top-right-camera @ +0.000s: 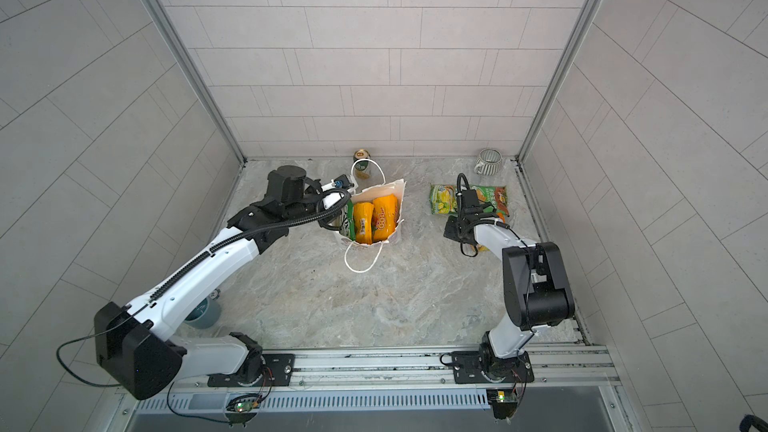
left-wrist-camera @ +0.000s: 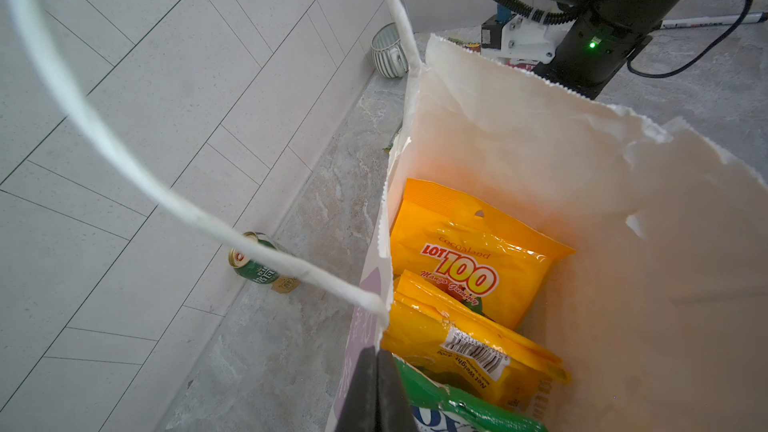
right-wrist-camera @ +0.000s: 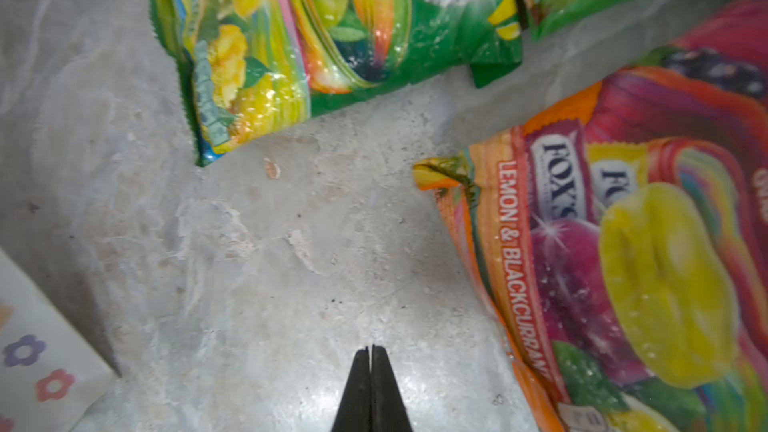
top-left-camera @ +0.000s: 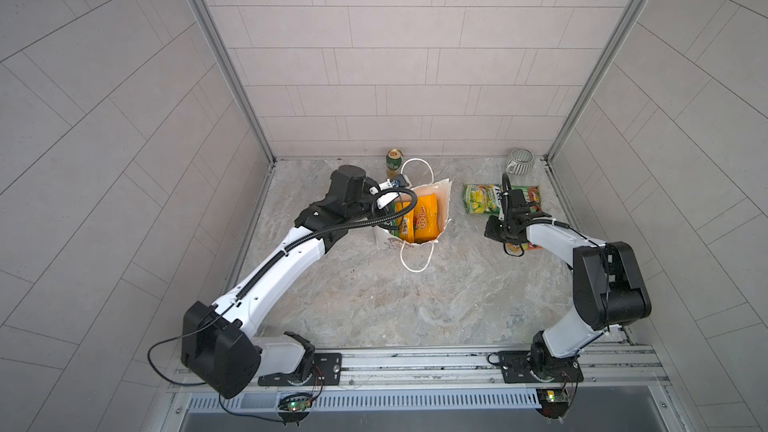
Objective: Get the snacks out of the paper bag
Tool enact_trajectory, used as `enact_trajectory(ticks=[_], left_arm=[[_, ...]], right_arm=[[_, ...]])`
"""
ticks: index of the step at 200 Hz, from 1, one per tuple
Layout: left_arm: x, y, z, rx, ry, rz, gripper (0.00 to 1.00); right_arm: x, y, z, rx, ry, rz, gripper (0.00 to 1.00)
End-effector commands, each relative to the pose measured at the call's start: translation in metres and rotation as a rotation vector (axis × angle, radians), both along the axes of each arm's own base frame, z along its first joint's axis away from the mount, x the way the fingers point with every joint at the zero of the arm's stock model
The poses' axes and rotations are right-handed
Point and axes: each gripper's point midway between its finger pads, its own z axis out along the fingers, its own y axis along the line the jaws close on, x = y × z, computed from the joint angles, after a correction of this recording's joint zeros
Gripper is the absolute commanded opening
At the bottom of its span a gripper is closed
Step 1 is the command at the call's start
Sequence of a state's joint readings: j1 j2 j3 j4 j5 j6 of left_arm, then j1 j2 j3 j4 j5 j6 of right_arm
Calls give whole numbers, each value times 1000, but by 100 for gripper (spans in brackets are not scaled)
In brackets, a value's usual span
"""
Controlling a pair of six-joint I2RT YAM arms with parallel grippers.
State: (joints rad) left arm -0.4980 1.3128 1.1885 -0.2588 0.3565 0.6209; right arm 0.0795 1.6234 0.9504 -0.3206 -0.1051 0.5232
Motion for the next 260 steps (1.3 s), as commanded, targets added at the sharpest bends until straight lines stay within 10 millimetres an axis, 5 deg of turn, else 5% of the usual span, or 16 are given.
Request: enact_trajectory(ticks=[1,179,231,260], left_arm=[[-1,-5,4,-9,-14,-14,0],[3,0,2,12,-20,9,0],[2,0,2,12,-20,8,0],[1,1,3,12,-24,11,0]], right_arm=[[7,-13,3,-89,-8,-29,0],[33,-53,-17,-178,20,-164,0],[35,-41,14,-109,-9,-127,4],[19,-30,46,-22,-77,-139,27]])
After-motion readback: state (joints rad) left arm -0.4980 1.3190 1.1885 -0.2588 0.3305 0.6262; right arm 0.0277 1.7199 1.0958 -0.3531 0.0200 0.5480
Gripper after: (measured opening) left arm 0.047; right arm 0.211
